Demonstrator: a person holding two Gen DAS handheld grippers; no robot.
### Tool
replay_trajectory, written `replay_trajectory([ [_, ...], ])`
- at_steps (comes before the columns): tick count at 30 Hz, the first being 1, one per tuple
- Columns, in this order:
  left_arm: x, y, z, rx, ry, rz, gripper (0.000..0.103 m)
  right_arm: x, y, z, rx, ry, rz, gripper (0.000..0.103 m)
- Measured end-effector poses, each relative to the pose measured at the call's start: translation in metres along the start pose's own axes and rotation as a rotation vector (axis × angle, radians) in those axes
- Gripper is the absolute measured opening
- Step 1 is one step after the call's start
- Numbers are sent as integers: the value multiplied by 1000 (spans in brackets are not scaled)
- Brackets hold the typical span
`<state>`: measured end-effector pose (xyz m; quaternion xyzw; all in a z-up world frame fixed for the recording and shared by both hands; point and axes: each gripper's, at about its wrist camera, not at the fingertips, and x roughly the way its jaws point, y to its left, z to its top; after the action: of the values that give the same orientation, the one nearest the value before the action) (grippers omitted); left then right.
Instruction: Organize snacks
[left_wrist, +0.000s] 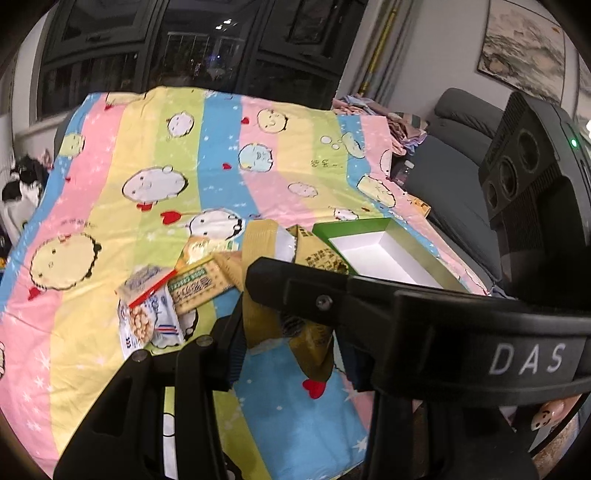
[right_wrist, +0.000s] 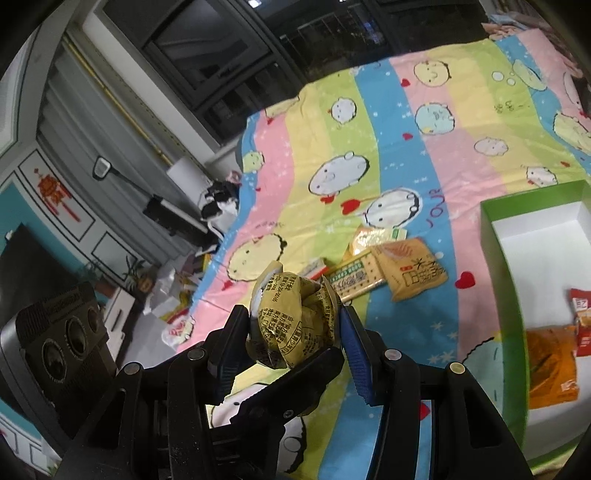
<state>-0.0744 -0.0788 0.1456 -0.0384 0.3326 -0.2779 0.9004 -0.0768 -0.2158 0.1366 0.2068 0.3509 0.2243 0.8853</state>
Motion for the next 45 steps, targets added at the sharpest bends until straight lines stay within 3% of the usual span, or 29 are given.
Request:
replay_trajectory([
  [22, -4, -49, 17, 72, -23, 10, 43, -51, -17, 6, -12, -94, 1, 53],
  [45, 24, -94, 31, 124, 3, -21, 43, -84, -56, 12, 55, -154, -39, 53],
])
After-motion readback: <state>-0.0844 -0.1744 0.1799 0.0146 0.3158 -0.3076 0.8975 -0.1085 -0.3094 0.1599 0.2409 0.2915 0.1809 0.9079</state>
